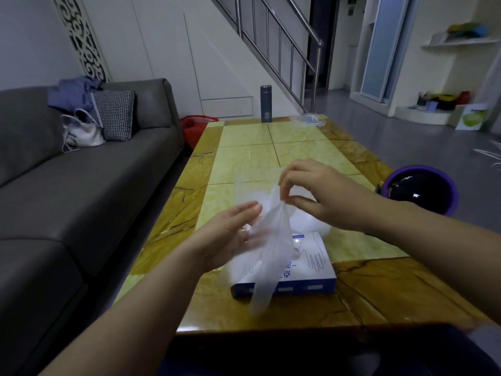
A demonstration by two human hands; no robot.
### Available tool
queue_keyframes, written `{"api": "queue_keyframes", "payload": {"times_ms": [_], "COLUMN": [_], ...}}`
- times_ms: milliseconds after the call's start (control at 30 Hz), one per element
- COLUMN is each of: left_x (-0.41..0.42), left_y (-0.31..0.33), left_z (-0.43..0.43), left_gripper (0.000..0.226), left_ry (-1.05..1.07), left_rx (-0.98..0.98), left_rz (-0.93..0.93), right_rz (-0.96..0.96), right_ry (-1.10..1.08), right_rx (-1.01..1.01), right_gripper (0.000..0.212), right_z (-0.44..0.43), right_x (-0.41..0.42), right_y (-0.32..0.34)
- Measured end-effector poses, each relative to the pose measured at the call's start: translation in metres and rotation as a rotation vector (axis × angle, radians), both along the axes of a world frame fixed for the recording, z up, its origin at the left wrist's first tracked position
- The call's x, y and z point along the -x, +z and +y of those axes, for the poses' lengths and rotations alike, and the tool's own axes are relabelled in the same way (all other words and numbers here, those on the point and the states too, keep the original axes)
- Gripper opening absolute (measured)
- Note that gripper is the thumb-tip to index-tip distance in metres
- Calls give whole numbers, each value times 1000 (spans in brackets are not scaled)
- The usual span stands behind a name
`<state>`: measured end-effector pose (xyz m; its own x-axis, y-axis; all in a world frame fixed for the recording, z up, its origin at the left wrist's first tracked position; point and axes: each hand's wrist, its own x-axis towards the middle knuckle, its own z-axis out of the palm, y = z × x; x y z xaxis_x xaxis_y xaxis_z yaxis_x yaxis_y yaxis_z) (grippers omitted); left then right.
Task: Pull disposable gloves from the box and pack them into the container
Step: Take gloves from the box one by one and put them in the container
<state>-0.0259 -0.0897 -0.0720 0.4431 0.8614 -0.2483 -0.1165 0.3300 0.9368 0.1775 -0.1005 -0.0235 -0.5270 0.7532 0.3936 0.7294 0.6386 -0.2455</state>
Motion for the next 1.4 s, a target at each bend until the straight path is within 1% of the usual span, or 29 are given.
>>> {"api": "queue_keyframes", "payload": {"times_ms": [67, 100, 167, 233, 300, 333, 367, 400, 433, 467, 533, 567, 600, 667, 733, 800, 833, 900, 967, 1067, 1100, 1133, 1167, 1200, 1233, 1267, 1300, 1333, 1400], "left_x": [-6, -7, -6, -3, 1, 3, 4, 6, 7, 8, 10, 11, 11, 10, 8, 4, 0, -5, -7, -1, 1, 2, 1, -4, -11, -22, -33, -43, -59], "left_y": [-3, -2, 3, 12, 19, 21, 23, 24, 25, 25, 25, 25, 24, 23, 21, 18, 16, 13, 10, 5, 7, 11, 17, 22, 29, 34, 35, 33, 20], "left_z": [2, 2, 2, -1, -6, -6, -7, -6, -5, -4, 0, 2, 5, 13, 22, 37, 46, 64, 87, 120, 126, 129, 128, 125, 120, 115, 112, 109, 121], "left_gripper": [47, 41, 31, 29, 27, 27, 26, 25, 25, 25, 27, 29, 32, 36, 38, 37, 36, 33, 31, 34, 35, 35, 34, 33, 31, 30, 32, 35, 46], "left_ry": [196, 285, 373, 379, 394, 404, 411, 417, 419, 422, 435, 441, 448, 458, 469, 459, 454, 460, 465, 464, 516, 606, 711, 777, 747, 593, 353, 107, -274], "left_rx": [-92, -184, -374, -523, -629, -662, -684, -702, -716, -724, -740, -753, -774, -820, -851, -859, -855, -848, -811, -659, -614, -640, -775, -1001, -1245, -1426, -1493, -1456, -1238], "left_rz": [-64, -38, 37, 84, 125, 143, 157, 172, 187, 204, 248, 275, 304, 364, 415, 459, 485, 582, 738, 912, 958, 1010, 1038, 1007, 927, 858, 851, 938, 1235], "right_rz": [3, 23, 137, 367, 672, 788, 867, 912, 952, 994, 1052, 1048, 1040, 1005, 866, 702, 660, 602, 481, 319, 259, 201, 151, 108, 58, 4, -49, -95, -205], "right_ry": [-23, -50, -147, -278, -360, -364, -348, -318, -288, -255, -213, -196, -173, -111, -95, -158, -211, -325, -426, -513, -538, -554, -566, -576, -591, -604, -616, -623, -634], "right_rx": [68, 145, 352, 507, 670, 780, 872, 921, 920, 873, 664, 539, 434, 342, 344, 395, 415, 423, 419, 516, 548, 570, 589, 604, 615, 618, 623, 622, 630], "right_gripper": [7, 9, 33, 58, 76, 84, 89, 92, 94, 94, 91, 84, 74, 57, 42, 32, 33, 40, 49, 59, 62, 65, 66, 66, 66, 64, 60, 55, 46], "right_z": [-4, -5, -4, 0, 4, 5, 5, 5, 6, 6, 7, 6, 5, 0, -1, 9, 18, 38, 59, 89, 97, 103, 108, 114, 118, 123, 128, 131, 137], "right_x": [-2, -4, -9, -14, -16, -15, -13, -10, -5, -1, 7, 9, 11, 13, 15, 12, 8, -1, -11, -24, -27, -28, -29, -29, -28, -27, -27, -25, -25], "right_y": [-1, 0, 1, 0, -3, -5, -7, -9, -12, -13, -12, -11, -9, -5, -3, -5, -6, -6, -5, -12, -15, -19, -22, -25, -27, -29, -31, -33, -37]}}
